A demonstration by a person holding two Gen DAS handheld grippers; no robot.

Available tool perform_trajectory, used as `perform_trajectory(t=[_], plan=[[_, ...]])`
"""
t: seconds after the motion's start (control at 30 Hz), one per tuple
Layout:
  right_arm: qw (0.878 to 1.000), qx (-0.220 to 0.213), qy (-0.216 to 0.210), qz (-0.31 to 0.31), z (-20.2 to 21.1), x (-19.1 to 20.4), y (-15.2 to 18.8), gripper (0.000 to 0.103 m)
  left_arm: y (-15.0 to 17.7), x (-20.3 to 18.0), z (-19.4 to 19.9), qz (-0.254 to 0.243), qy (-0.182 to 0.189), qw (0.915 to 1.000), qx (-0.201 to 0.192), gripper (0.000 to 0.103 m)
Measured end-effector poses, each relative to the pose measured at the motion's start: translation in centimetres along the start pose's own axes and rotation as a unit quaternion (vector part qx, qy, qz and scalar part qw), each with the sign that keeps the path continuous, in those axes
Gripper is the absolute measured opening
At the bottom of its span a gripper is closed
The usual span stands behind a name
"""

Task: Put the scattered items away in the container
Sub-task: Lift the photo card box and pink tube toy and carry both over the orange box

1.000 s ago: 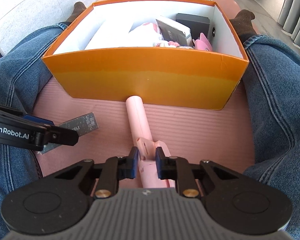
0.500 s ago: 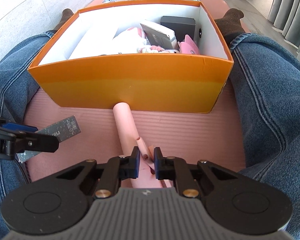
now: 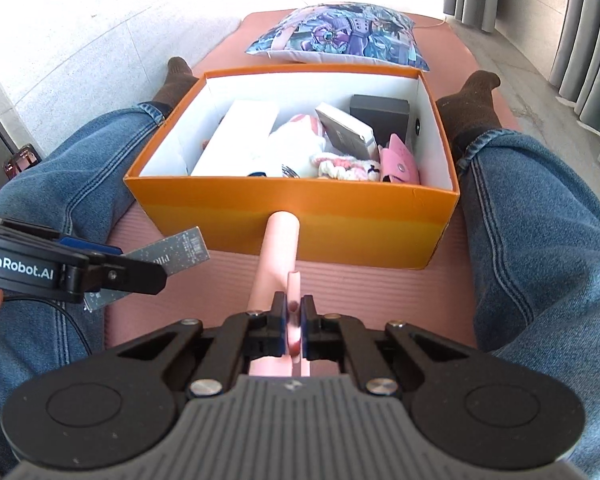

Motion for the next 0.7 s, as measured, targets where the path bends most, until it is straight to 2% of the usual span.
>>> perform_trajectory(t=[0.23, 0.4, 0.7], plan=[[0.998, -0.033, -0.045, -0.028, 3.5, -0.4, -1.7, 0.007, -1.3, -1.4, 2.1, -0.011, 0.016, 0.9995, -0.024, 0.072], [0.996, -0.072, -0.036, -0.027, 5.1, -1.3, -3.9, 0.007, -3.2, -2.3, 3.5, -0.019, 0.022, 0.9981, -0.054, 0.072], [0.992, -0.125, 0.006, -0.011, 6.4, -3.4, -8.3, 0.007, -7.3, -4.4, 4.7, -0.043, 0.024, 0.9933, -0.105, 0.072]])
Point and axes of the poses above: each gripper's, at about its wrist camera, not at the fingertips, and z roughly against the way its jaws point, x to its left, y to its underside, the point moved 6 cm from there along -z, roughly the way its jaws point, and after that the axes turned 9 degrees about z, right-handed, at the moved point
